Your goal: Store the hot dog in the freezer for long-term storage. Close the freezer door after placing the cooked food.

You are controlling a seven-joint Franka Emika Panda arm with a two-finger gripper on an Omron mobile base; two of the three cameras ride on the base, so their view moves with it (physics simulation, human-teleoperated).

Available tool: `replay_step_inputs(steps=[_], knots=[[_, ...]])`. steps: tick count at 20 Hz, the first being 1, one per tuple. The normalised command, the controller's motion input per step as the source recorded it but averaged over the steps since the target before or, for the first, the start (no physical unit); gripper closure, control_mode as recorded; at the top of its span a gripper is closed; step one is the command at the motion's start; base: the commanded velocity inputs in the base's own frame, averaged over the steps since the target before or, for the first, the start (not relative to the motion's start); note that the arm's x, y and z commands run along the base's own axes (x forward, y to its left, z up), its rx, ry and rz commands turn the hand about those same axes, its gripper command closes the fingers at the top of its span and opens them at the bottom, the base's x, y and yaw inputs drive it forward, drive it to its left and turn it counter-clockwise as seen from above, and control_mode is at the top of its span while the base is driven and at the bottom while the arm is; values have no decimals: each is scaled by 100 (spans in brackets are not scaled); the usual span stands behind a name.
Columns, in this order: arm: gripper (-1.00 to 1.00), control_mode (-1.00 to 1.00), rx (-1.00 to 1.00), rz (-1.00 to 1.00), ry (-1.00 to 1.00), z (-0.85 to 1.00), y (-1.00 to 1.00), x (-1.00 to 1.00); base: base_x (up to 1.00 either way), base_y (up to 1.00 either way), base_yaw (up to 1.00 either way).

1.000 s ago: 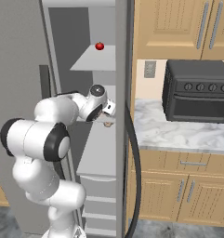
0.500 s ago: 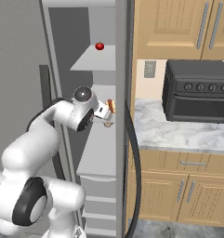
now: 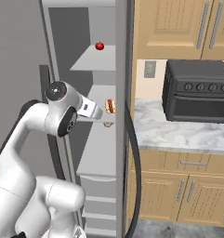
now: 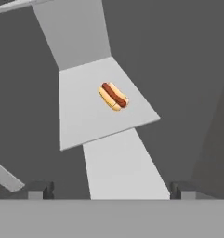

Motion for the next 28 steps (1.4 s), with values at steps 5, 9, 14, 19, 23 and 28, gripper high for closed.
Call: replay_step_inputs(steps=[5,9,14,19,23,28], knots=[[-100,-100,0,0,-6,67,0,-100,0,0,0],[-100,-100,-1,0,1,70,3,-100,0,0,0],[-100,-100,-5,0,22,42,14,-83,0,0,0],[-100,-100,0,0,40,2,18,-41,0,0,0],[-100,-100,1,9,24,-35,11,-38,0,0,0],[-100,-100,0,18,12,-58,15,-17,0,0,0]])
